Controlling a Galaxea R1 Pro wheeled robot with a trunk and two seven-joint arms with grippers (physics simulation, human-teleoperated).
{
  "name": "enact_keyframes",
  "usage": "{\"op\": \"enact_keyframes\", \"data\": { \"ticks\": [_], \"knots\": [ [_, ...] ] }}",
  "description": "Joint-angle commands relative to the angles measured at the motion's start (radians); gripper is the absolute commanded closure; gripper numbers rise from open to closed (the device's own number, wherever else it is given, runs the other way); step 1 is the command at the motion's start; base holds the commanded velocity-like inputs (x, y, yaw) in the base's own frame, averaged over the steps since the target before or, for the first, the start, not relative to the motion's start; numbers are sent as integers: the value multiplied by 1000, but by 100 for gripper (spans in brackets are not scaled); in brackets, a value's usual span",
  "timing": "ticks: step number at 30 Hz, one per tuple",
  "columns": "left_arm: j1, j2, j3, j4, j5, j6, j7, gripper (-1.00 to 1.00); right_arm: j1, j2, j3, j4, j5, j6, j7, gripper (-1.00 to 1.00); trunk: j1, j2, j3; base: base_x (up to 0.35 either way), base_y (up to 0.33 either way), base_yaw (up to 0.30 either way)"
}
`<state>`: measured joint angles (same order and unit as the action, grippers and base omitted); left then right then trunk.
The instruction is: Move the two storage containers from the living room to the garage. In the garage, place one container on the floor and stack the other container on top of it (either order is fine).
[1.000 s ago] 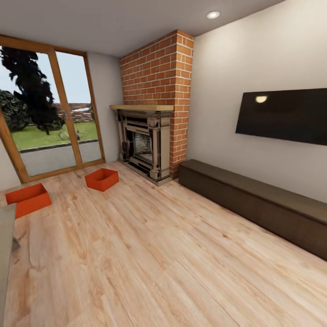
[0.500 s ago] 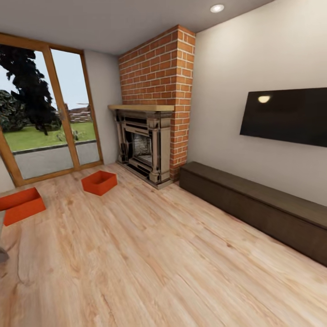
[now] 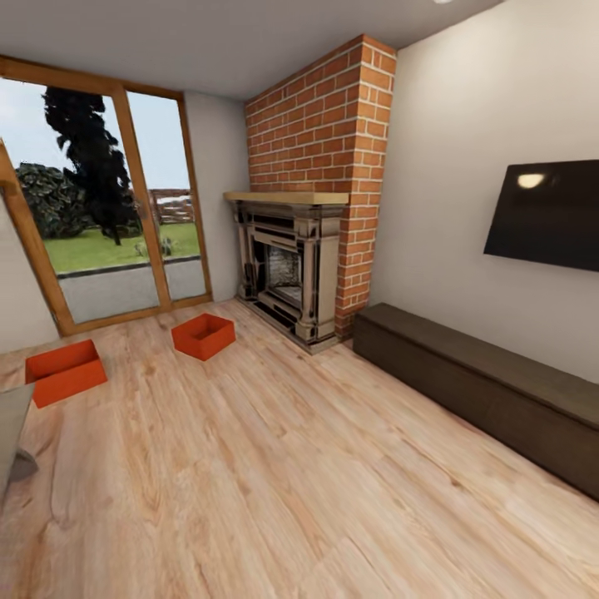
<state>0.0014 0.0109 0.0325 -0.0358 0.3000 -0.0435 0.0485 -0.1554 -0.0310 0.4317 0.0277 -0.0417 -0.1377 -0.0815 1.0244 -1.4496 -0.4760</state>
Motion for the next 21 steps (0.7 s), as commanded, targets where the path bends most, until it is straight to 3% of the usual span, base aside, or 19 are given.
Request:
{"op": "enact_keyframes", "data": {
  "ticks": [1, 21],
  "knots": [
    [0, 0, 3, -1, 2, -1, 2, -100, -1, 0, 7, 3, -4, -6, -2, -100, 1, 0, -1, 322, 0, 268],
    [0, 0, 3, -1, 3, -2, 2, -100, -1, -1, 6, 3, -4, -6, -3, -100, 1, 0, -1, 322, 0, 269]
  ]
}}
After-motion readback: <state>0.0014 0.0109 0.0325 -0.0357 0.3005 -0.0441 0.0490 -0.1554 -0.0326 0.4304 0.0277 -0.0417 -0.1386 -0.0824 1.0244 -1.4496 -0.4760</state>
